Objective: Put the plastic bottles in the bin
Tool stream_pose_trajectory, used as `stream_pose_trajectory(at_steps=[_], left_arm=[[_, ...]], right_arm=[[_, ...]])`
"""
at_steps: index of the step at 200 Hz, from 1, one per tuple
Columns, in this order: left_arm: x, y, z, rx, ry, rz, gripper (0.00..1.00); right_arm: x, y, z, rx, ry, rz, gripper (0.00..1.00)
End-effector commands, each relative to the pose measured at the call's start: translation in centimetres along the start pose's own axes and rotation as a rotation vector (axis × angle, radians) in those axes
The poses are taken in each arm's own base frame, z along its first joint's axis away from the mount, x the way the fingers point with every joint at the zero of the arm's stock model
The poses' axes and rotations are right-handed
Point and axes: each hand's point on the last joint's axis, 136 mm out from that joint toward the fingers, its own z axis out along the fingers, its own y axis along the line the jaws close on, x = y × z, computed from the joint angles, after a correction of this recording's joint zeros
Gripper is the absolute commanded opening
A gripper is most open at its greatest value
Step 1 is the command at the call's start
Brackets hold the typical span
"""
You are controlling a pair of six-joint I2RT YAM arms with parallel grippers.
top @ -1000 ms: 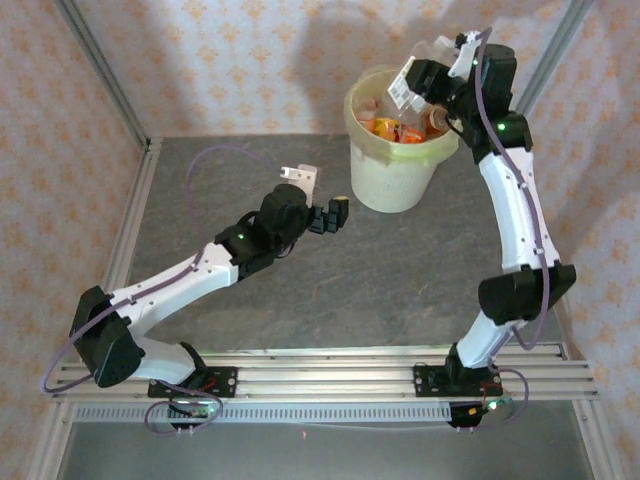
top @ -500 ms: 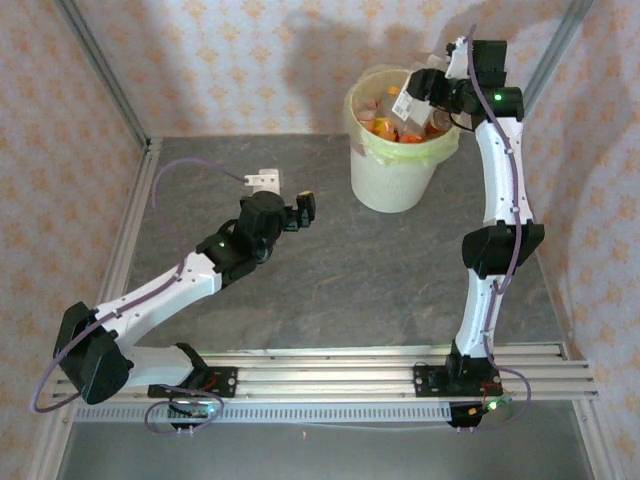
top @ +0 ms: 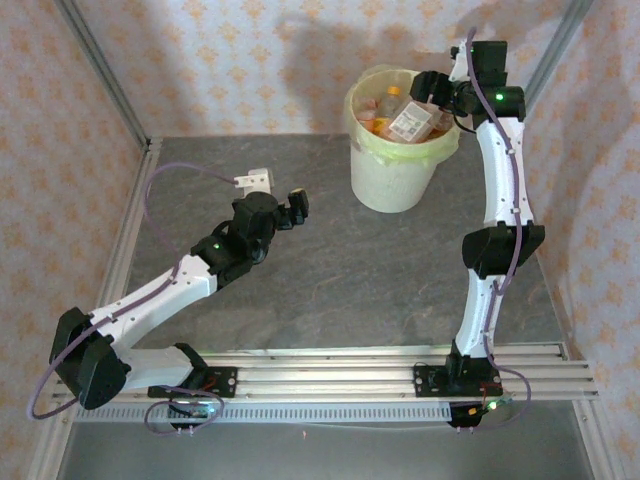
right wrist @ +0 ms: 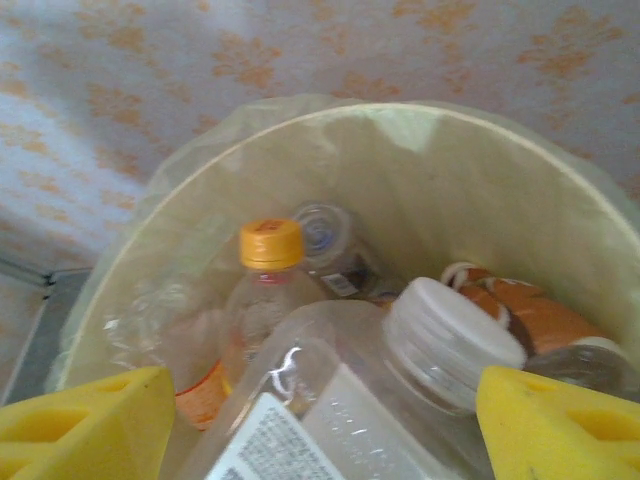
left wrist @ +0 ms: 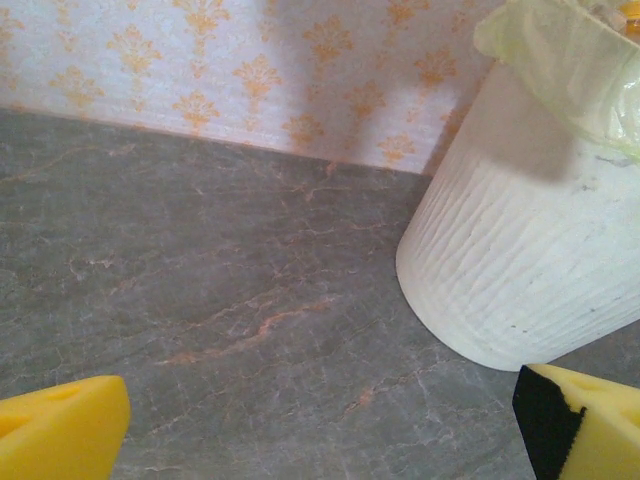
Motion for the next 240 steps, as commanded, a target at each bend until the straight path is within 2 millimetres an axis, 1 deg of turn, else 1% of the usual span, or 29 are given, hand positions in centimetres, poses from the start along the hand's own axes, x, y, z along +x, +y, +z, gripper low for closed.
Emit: stream_pose_trajectory(at_steps=[1, 10, 22, 38, 54, 62, 74, 88, 101, 111, 123, 143, 172, 187, 201, 208, 217, 220, 231, 233, 240], left_arm=[[-0.6, 1.1, -0.3, -0.040, -0.029, -0.027, 1.00], [-0.6, 1.1, -0.2, -0.040, -0.028, -0.028, 1.00], [-0.5, 1.1, 0.0, -0.041, -0.025, -0.032, 1.00], [-0.3, 1.0, 0.2, -0.042, -0.017, -0.035, 1.00], [-0.1, 0.9, 0.4, -0.042, -0.010, -0.034, 1.00], [0.0, 0.9, 0.5, -0.042, -0.007, -0.035, 1.00], [0.0, 1.0, 0.6, -0.051, -0.005, -0.033, 1.00], [-0.2, 1.2, 0.5, -0.058, -0.011, -0.037, 1.00], [-0.3, 1.5, 0.4, -0.070, -0.016, -0.041, 1.00], [-0.3, 1.8, 0.3, -0.080, -0.022, -0.045, 1.00], [-0.4, 2.4, 0.2, -0.103, -0.027, -0.051, 1.00], [-0.8, 3.5, -0.2, -0.154, -0.043, -0.061, 1.00], [-1.7, 5.8, -1.3, -0.231, -0.093, -0.077, 1.00], [-2.1, 7.0, -1.8, -0.256, -0.112, -0.088, 1.00], [-2.3, 8.4, -2.5, -0.300, -0.125, -0.089, 1.00], [-2.5, 9.4, -2.9, -0.340, -0.133, -0.083, 1.00], [-2.8, 10.7, -3.6, -0.399, -0.142, -0.074, 1.00], [-2.9, 11.2, -3.8, -0.422, -0.146, -0.068, 1.00], [-3.2, 13.2, -5.1, -0.524, -0.174, -0.073, 1.00], [-3.2, 13.5, -5.3, -0.543, -0.176, -0.069, 1.00], [-3.4, 14.5, -6.0, -0.598, -0.190, -0.051, 1.00]], right_arm=[[-1.6, -1.2, -3.4, 0.130, -0.078, 0.019, 0.81], [-1.3, -1.2, -3.5, 0.128, -0.074, 0.022, 0.81], [-0.4, -0.9, -3.4, 0.098, -0.047, 0.032, 0.79], [1.1, 0.4, -3.0, 0.016, 0.007, 0.046, 0.74], [2.4, 1.2, -2.6, -0.032, 0.052, 0.053, 0.73], [3.0, 1.0, -2.3, -0.015, 0.067, 0.050, 0.73], [3.7, 0.1, -1.7, 0.035, 0.080, 0.047, 0.72], [4.2, -0.5, -1.3, 0.053, 0.092, 0.053, 0.71], [4.1, -0.1, -1.3, 0.035, 0.093, 0.048, 0.70], [3.6, 0.1, -1.6, 0.029, 0.080, 0.044, 0.70], [2.9, 0.3, -2.3, 0.037, 0.054, 0.034, 0.70], [1.5, 0.7, -4.3, 0.054, -0.002, 0.019, 0.72], [1.1, 1.7, -7.3, 0.037, -0.057, -0.008, 0.74], [1.5, 2.0, -8.6, 0.031, -0.078, -0.017, 0.75], [1.8, 2.1, -10.2, 0.041, -0.110, -0.026, 0.76], [2.2, 1.8, -10.7, 0.053, -0.116, -0.025, 0.77], [2.5, 1.7, -12.0, 0.065, -0.146, -0.024, 0.78], [2.9, 1.5, -12.0, 0.073, -0.147, -0.021, 0.79], [3.5, 1.0, -13.4, 0.094, -0.194, -0.013, 0.80], [3.7, 0.8, -13.3, 0.099, -0.197, -0.010, 0.80], [4.2, 0.6, -14.3, 0.108, -0.238, -0.011, 0.81]])
